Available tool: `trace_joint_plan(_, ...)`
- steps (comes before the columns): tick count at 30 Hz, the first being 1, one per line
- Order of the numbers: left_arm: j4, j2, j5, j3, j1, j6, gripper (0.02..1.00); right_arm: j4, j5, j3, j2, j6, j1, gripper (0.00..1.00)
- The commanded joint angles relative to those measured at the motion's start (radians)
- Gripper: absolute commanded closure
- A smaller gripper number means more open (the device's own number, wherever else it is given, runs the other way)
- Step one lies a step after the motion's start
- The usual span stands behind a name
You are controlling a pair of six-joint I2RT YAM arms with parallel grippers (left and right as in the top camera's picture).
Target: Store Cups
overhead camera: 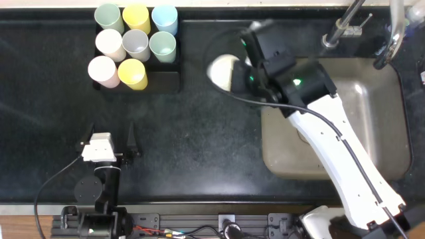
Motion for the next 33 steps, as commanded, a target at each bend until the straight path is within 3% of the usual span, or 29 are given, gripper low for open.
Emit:
trace_joint_plan(1,-0.003,-0.012,0.01,-0.001,0.006,0.022,0.018,-0.066,0.058,0.268,0.19,0.011,0.077,0.956)
trace_joint_plan(6,-0.003,-0.012,0.01,-0.001,0.006,0.022,0.018,-0.149,0.064,0.62,0.424,-0.032,0.158,0.954)
trace_joint_plan(10,-0.003,-0.012,0.01,-0.001,0.006,0.022,0.018,-0.159,0.067,0.759,0.542,-0.065,0.206,0.954)
trace_joint_plan(18,-0.003,-0.012,0.01,-0.001,0.006,0.022,0.018,-0.146,0.1,0.765,0.624,-0.066,0.237,0.956)
trace_joint_plan(33,-0.003,-0.012,0.01,-0.001,0.006,0.022,0.018,-0.105,0.119,0.765,0.703,-0.06,0.198,0.956)
